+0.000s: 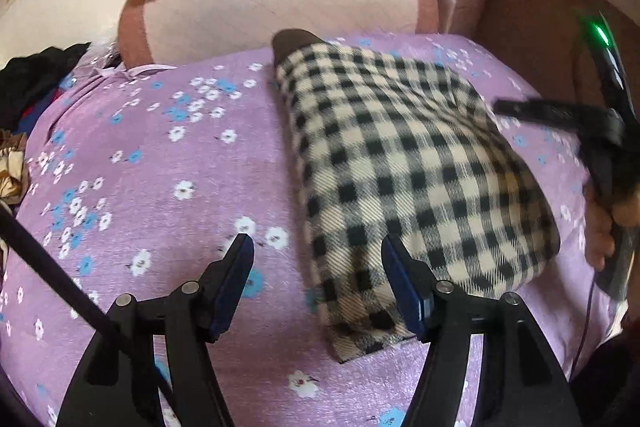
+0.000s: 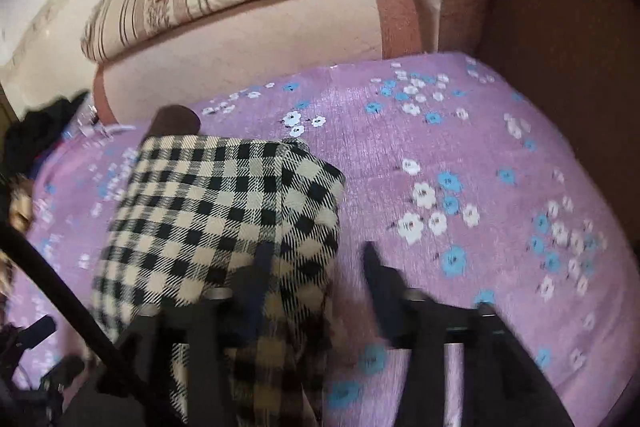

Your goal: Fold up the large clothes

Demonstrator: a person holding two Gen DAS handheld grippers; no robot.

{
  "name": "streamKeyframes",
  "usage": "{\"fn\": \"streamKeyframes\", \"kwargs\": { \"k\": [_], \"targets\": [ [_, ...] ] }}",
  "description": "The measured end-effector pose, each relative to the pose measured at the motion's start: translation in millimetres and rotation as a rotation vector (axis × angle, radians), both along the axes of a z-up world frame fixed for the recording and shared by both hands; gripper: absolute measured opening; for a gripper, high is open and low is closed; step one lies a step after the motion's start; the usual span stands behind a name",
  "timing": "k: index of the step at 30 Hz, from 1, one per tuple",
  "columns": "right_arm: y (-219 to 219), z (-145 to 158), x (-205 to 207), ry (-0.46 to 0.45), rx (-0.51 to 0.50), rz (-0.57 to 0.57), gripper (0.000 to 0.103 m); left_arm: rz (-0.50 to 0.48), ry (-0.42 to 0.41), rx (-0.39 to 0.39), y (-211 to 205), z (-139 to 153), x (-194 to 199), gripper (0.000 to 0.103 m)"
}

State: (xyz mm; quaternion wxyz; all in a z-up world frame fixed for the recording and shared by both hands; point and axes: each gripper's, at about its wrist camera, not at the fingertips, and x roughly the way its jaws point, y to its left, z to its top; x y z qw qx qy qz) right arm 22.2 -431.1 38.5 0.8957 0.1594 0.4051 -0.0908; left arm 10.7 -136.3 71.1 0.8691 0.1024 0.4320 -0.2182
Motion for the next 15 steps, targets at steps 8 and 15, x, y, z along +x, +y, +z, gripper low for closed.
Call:
{"fn": "streamKeyframes", "kwargs": {
  "k": [8,15],
  "targets": [
    [-47.0,-41.3,-5.9,0.016,0.381,0.019,0.077,0.021,0.217,-0.270,-0.9,-7.2,62.0,0.085],
    [-43.3,-69.0,14.9,-0.018,0.524,0.064,0.083,-0.029,0.446,-0.363,-22.1,-58.0,94.3,0.091]
  ]
}}
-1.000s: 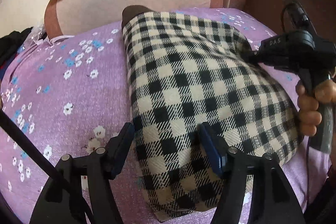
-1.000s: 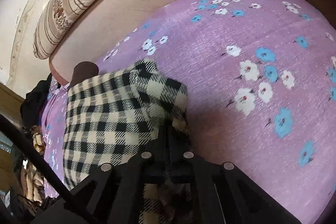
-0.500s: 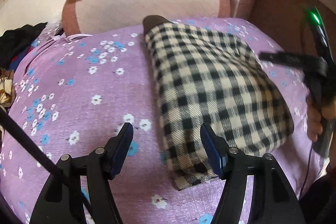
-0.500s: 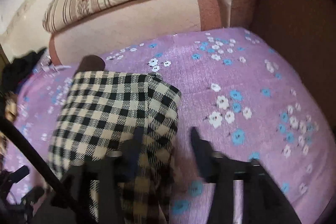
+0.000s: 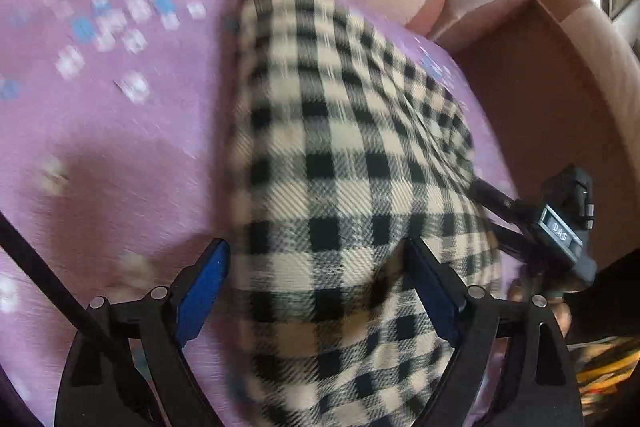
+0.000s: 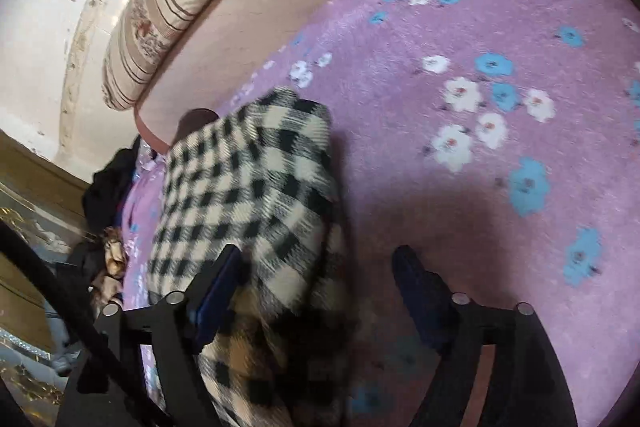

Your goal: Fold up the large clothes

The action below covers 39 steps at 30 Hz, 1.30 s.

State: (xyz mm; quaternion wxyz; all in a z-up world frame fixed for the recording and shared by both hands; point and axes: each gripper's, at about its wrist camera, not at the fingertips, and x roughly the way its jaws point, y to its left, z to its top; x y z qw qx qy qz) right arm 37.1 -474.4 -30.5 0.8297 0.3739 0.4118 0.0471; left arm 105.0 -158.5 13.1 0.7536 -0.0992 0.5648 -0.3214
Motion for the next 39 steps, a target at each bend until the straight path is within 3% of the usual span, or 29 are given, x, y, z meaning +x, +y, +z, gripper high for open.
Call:
{"fn": "streamKeyframes", "kwargs": {
  "k": [2,3,4,6,10,13,15,16,19,22,25,27,28,29,30,32,34,37,39],
  "targets": [
    [8.8,-1.8,9.7,-0.006,0.044,0.040,0.078,0.007,-0.014,-0.001,-3.7,0.0,-4.7,0.091],
    [18.6,-5.3,17.5,0.004,0.080,0.082,0.057,0.001,-0.025,0.005,-4.5,1.7,-6.1,0.082],
    [24.5,-6.6,21.7,0.018,0.083,0.091,0.052,0.011,-0.030,0.011,-2.2,5.5,-6.8,0.066],
    [37.3,1.7,27.7,0.008,0.036,0.094,0.041,0.009,-0.033,-0.010,4.6,16.7,-5.2,0.049],
    [50.2,47.0,27.3,-0.130,0.049,0.125,0.023,0.006,-0.118,-0.027,12.7,56.8,-3.1,0.045],
    [53.5,70.4,23.2,-0.205,0.036,0.133,0.023,-0.002,-0.169,-0.026,14.4,73.5,-2.6,0.045],
    [52.0,66.1,24.6,-0.191,0.036,0.117,0.025,0.002,-0.172,0.011,10.4,67.5,-3.1,0.049],
    [49.8,56.6,26.1,-0.155,0.031,0.096,0.028,0.010,-0.174,0.060,8.1,59.3,-3.1,0.055],
    [42.9,20.7,33.9,0.021,-0.047,0.041,0.035,0.021,-0.156,0.236,7.8,28.2,-6.0,0.059],
    [34.2,23.1,23.7,0.016,-0.035,-0.003,0.036,0.046,-0.198,0.219,19.0,37.3,-23.8,0.059],
    [37.6,54.3,8.2,-0.079,-0.081,-0.008,0.036,0.056,-0.296,0.173,34.7,63.2,-53.5,0.059],
    [50.3,67.9,1.4,-0.131,-0.037,0.051,0.036,0.042,-0.327,0.183,33.9,69.7,-62.4,0.059],
    [60.9,69.2,-1.0,-0.146,0.003,0.100,0.036,0.024,-0.336,0.226,31.4,65.7,-68.6,0.058],
    [73.4,66.4,-2.6,-0.142,0.038,0.151,0.036,0.015,-0.338,0.268,33.1,58.5,-71.4,0.055],
    [82.6,62.1,-4.1,-0.131,0.057,0.182,0.035,0.010,-0.331,0.306,31.1,49.5,-71.5,0.044],
    [96.7,44.4,-12.1,-0.085,0.097,0.245,0.036,0.011,-0.292,0.353,33.8,26.2,-74.7,0.043],
    [109.3,19.5,-16.3,-0.014,0.154,0.291,0.035,0.015,-0.284,0.360,43.3,15.0,-81.9,0.045],
    [114.7,-10.9,-30.2,0.059,0.236,0.274,0.031,0.035,-0.275,0.344,56.2,13.7,-95.2,0.046],
    [121.1,-10.1,-40.2,0.069,0.205,0.282,0.031,0.054,-0.265,0.323,63.0,14.5,-99.6,0.046]
  ]
}}
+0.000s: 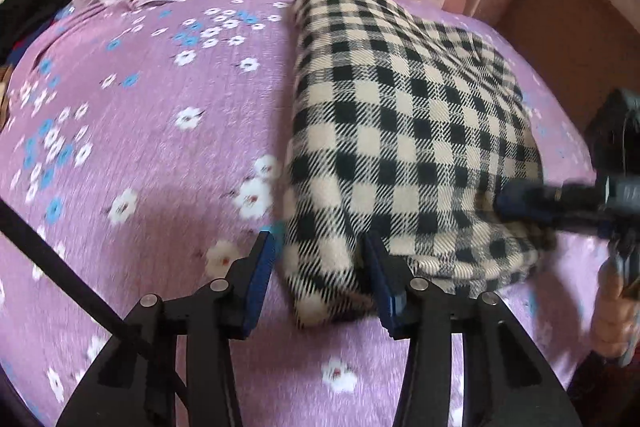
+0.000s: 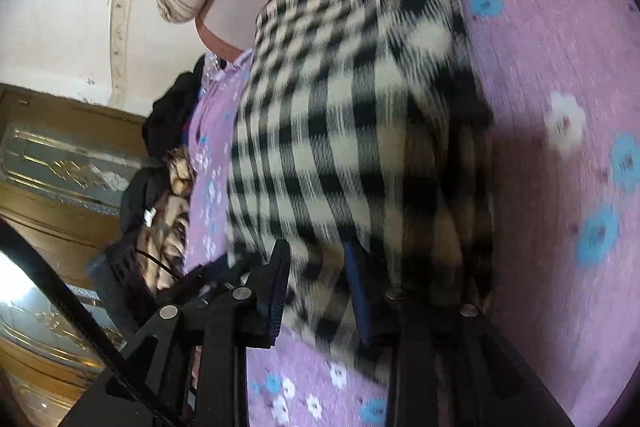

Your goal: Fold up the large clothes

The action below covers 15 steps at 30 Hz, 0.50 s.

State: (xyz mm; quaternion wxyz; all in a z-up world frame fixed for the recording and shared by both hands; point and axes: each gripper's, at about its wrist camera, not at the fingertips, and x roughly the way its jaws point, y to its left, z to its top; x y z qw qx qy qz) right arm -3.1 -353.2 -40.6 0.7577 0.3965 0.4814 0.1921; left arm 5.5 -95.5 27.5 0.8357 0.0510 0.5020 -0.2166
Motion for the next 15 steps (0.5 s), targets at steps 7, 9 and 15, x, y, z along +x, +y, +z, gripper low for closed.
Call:
{"fn": "streamKeyframes", "kwargs": {
  "k": [7,9,15],
  "targets": [
    [43.6,3.4,-38.1,0.008,-0.165,0.018,0.032,0.086,-0.146,0.011,36.0,36.4,-47.2,0.051],
    [50.8,8.2,-47.4,0.008,-0.191,0.018,0.036,0.111,-0.248,0.043,45.4,53.0,-68.0,0.065],
    [69.1,30.8,-95.0,-0.053,-0.247,-0.083,0.044,0.201,-0.612,0.084,70.3,104.7,-141.4,0.103]
  ]
}}
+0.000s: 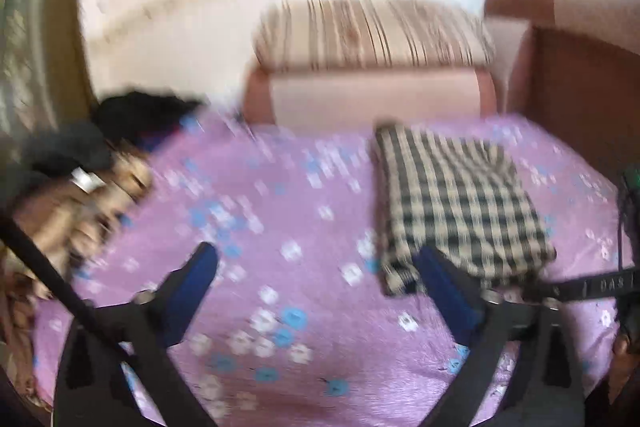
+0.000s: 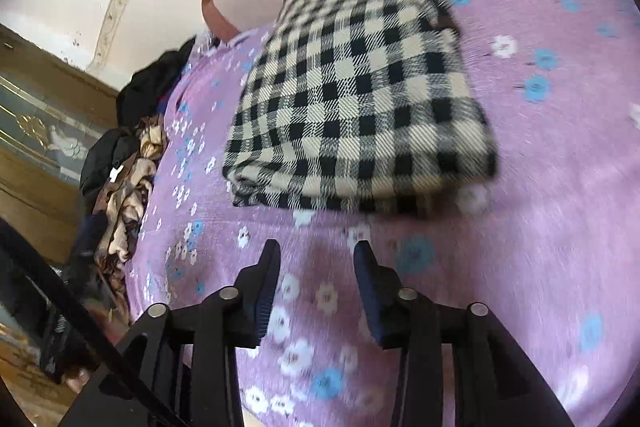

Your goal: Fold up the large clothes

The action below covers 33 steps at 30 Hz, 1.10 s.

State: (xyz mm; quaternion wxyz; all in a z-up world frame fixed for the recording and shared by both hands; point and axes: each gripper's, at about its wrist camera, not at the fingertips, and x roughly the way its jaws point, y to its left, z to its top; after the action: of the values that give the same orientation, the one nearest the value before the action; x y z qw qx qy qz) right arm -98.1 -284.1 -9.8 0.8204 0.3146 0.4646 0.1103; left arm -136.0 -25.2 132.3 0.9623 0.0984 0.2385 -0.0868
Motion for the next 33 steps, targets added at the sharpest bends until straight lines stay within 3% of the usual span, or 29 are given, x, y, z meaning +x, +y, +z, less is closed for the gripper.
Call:
{"fn": "streamKeyframes", "kwargs": {
  "k": [2,4,6,11,16,33],
  "targets": [
    [7.4,10.8,-19.3,-0.037,-0.065,-0.048,0.047,0.021,-0.064,-0.020,6.7,12.2,-20.4,0.103],
    [12.1,20.8,-46.7,-0.088,-0.161,-0.118,0.056,0.001,-0.054,-0.077,11.5,18.0,-32.8,0.103],
    [16.9,25.3,-70.4,-0.115,-0.275,-0.191,0.063,-0.009,-0.014,-0.116,12.2,18.8,-39.4,0.103],
    [19.0,18.2,-115.1,-0.112,-0.489,-0.279,0.063,-0.030,0.136,-0.187,6.0,-3.6,-52.8,0.103],
    [10.8,20.4,-122.9,-0.106,-0.553,-0.318,0.064,-0.004,0.247,-0.131,-5.9,-29.2,-62.4,0.103],
    [30.1,10.2,-119.0,-0.061,-0.682,-0.272,0.069,0.003,0.339,-0.086,-16.2,-51.6,-65.1,0.103]
  ]
}}
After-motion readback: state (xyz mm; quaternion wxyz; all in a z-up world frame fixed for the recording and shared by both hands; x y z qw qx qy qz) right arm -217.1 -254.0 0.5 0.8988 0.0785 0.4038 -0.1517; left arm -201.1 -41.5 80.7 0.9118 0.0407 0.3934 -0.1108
